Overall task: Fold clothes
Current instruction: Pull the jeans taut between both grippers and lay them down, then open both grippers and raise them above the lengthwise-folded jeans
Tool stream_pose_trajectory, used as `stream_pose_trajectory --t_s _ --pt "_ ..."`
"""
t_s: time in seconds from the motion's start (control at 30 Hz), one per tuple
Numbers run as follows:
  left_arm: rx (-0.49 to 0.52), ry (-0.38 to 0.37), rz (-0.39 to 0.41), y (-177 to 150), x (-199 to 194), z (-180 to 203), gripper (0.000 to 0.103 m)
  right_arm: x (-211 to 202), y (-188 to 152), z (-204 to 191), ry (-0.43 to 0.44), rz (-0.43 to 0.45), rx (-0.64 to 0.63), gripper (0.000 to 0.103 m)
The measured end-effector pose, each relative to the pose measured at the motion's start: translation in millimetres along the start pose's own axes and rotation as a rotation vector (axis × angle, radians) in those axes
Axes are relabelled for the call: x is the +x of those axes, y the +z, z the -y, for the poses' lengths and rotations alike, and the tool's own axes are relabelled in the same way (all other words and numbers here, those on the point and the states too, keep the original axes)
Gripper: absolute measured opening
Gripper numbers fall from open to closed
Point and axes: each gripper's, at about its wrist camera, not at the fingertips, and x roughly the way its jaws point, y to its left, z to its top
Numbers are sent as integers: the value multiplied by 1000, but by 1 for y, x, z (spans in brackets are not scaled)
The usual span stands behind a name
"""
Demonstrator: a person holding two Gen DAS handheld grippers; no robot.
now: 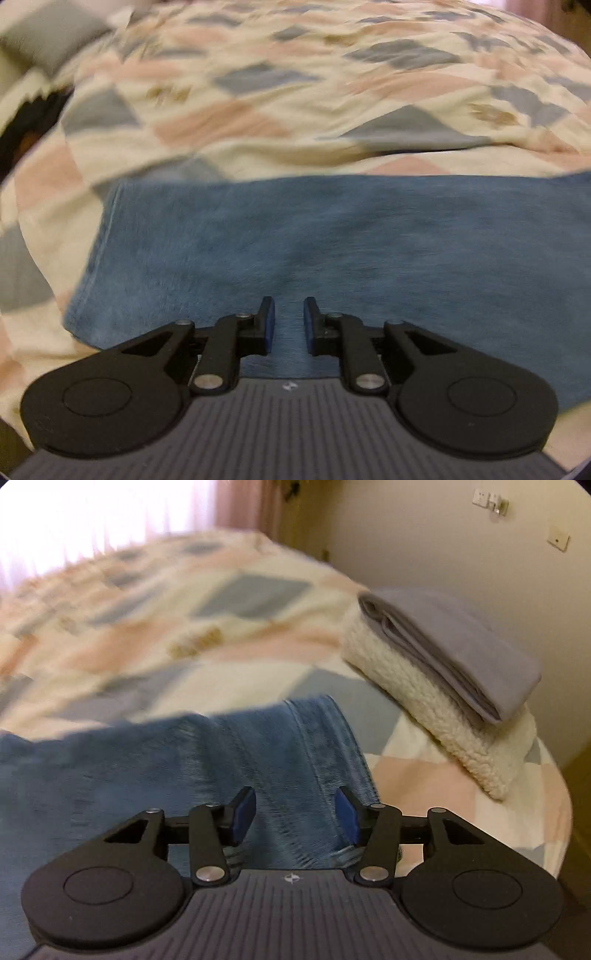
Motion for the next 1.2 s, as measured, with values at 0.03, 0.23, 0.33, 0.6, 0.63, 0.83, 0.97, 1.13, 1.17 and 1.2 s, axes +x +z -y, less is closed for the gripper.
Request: stream_pose_trajectory --t_s 0.03,0.23,0.33,0.6,0.63,0.83,0.97,1.13,1.17,1.2 --pt "22 0 -19 -2 -1 10 15 -6 -5 -2 39 -8 3 55" --pt "21 46 -148 -3 -9 40 16 12 -40 -24 86 -247 -68 49" --pt "-13 35 -149 8 -46 44 16 -17 -22 -26 149 -192 -45 49" --pt "11 5 -102 36 -152 61 37 -100 20 -43 288 -168 -3 54" --pt "12 -2 -98 40 -160 61 37 -103 24 -45 297 -168 -3 54" --pt "67 -50 -59 59 -190 45 44 -147 23 -71 313 -157 23 58" --pt "126 -106 -26 63 -201 14 51 -185 7 -96 295 -140 96 59" --pt "215 -162 13 59 -213 -39 51 -237 -34 -141 265 -125 204 61" --pt "231 -168 23 57 -215 -50 52 -247 -43 -152 266 -128 212 61" --pt "245 -166 32 54 -217 -61 54 -257 -52 -162 268 -131 220 61"
